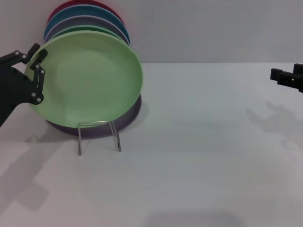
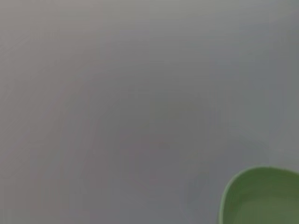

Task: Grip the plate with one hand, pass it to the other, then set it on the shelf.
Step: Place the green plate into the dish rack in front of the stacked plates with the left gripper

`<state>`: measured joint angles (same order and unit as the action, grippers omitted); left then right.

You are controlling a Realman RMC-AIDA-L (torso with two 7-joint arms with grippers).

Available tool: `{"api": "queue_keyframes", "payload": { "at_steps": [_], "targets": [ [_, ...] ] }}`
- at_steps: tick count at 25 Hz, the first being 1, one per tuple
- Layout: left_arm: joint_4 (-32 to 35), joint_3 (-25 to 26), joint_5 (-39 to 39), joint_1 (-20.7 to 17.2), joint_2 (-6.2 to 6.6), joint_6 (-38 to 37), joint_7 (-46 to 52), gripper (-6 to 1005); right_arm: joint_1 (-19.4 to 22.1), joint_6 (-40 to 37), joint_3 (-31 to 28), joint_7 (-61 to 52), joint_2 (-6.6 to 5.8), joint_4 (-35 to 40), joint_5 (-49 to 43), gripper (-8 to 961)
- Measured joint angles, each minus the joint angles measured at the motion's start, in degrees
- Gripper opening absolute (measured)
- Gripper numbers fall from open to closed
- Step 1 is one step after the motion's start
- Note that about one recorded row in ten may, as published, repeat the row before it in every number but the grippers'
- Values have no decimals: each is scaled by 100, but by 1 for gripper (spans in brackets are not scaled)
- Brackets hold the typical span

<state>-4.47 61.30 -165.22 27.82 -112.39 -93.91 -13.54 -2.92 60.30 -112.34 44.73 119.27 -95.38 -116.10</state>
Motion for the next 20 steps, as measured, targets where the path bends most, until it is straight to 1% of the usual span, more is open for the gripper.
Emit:
{"api": "queue_keyframes", "payload": {
  "at_steps": [2,3,4,5,7,8,13,14,16,20],
  "targets": [
    [0,22,1,0,-18,33,-39,57,-5,7,-1,0,-2,1,0,705],
    [1,30,-1,6,-54,105,-125,57,-7,7,-1,0,-5,1,0,705],
    [-1,36,1,7,-84,120,-202,81,-9,8,1,0,-5,0,0,705],
    [-1,36,1,7,-84,120,-202,105,-12,9,2,0,-5,-1,0,705],
    [-19,70,5,-5,-141,140,-400,153,-22,9,2,0,-7,-3,0,705],
    [-41,115,8,-31,-222,151,-745,177,-22,9,2,0,-7,-3,0,705],
    [-53,147,-8,-91,-395,163,-1241,275,-24,9,-36,0,-10,-7,0,705],
    [-53,147,-8,-91,-395,163,-1241,294,-24,9,-37,0,-12,-7,0,705],
    [-22,122,-19,-79,-507,261,-1481,333,-27,8,-36,0,-18,-6,0,704],
    [-51,88,-21,-86,-551,372,-1785,433,-34,17,-29,1,-25,3,-2,704]
  ]
}}
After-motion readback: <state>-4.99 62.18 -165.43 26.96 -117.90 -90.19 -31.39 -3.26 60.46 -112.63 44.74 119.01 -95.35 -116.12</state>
